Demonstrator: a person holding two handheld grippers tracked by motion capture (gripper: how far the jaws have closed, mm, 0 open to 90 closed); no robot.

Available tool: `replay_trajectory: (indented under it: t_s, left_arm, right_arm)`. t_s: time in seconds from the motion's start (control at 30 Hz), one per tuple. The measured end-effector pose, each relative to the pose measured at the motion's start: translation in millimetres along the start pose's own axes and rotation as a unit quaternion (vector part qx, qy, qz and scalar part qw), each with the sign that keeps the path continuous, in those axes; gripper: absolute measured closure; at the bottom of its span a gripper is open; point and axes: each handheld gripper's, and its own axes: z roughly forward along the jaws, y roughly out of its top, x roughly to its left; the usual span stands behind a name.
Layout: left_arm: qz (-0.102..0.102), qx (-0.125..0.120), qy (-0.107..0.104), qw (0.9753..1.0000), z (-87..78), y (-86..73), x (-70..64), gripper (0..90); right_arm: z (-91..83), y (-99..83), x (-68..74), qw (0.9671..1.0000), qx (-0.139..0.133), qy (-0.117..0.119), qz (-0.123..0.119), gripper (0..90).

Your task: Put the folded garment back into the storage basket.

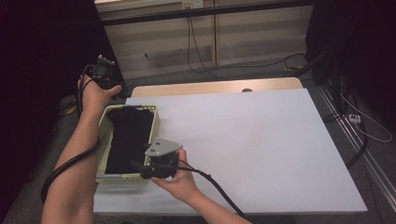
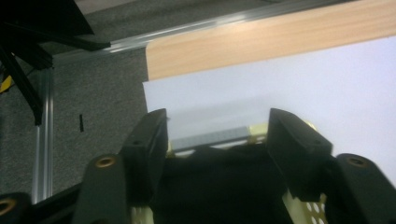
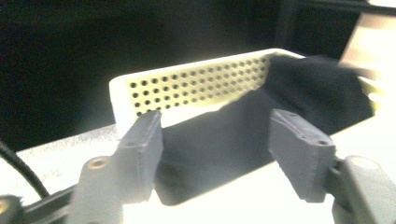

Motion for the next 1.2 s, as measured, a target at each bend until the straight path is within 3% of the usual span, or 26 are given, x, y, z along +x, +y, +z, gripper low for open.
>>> replay_trajectory:
  t_s: [0.03,0.1,0.23,0.3,0.37,0.4,0.6,0.77,0.83,1.07,1.1,1.2]
  left_arm:
    - [-0.001,0.004,-0.005,1.0,0.4,-2.3,-1.4,36.0]
    - [-0.002,0.008,-0.016,0.9998,1.4,-7.4,-3.9,34.8]
    - [0.0,0.01,-0.033,0.9994,3.9,-18.5,-8.3,32.3]
    - [0.002,0.013,-0.038,0.9992,5.6,-22.9,-9.5,31.5]
    - [0.002,0.016,-0.042,0.999,9.2,-28.9,-10.1,31.1]
    - [0.003,0.019,-0.045,0.9988,11.0,-31.5,-9.6,30.8]
    - [0.002,0.018,-0.051,0.9985,21.2,-46.9,-7.9,29.5]
    - [0.011,0.021,-0.057,0.9981,27.3,-57.0,-7.1,28.2]
    - [0.007,0.011,-0.058,0.9982,28.7,-59.8,-7.1,27.8]
    - [0.021,0.013,-0.06,0.9979,32.6,-68.8,-8.8,26.5]
    - [0.021,0.009,-0.059,0.998,34.2,-71.6,-8.0,26.5]
    - [0.018,0.007,-0.059,0.9981,36.8,-74.8,-7.5,26.2]
  right_arm:
    - [-11.4,-1.9,-8.0,1.0,-0.003,-0.006,0.0,32.5]
    - [-16.8,-2.9,-11.9,0.9999,-0.002,-0.013,-0.004,31.4]
    - [-37.3,-8.0,-29.0,0.9994,0.018,-0.028,-0.01,26.4]
    - [-53.4,-13.7,-42.2,0.999,0.019,-0.038,-0.011,24.9]
    - [-58.5,-15.7,-46.8,0.9988,0.022,-0.043,-0.009,24.1]
    - [-69.0,-21.7,-57.5,0.9982,0.027,-0.052,-0.005,23.6]
    - [-88.9,-39.1,-80.3,0.9967,0.042,-0.069,0.003,21.2]
    - [-113.6,-62.6,-106.2,0.9921,0.078,-0.097,0.015,19.1]
    - [-120.9,-68.1,-112.4,0.9902,0.085,-0.109,0.02,19.2]
    - [-140.2,-78.3,-126.8,0.9864,0.115,-0.111,0.038,21.1]
    - [-146.2,-81.8,-131.4,0.9844,0.126,-0.115,0.041,20.9]
    - [-152.4,-85.8,-135.4,0.983,0.131,-0.122,0.043,20.4]
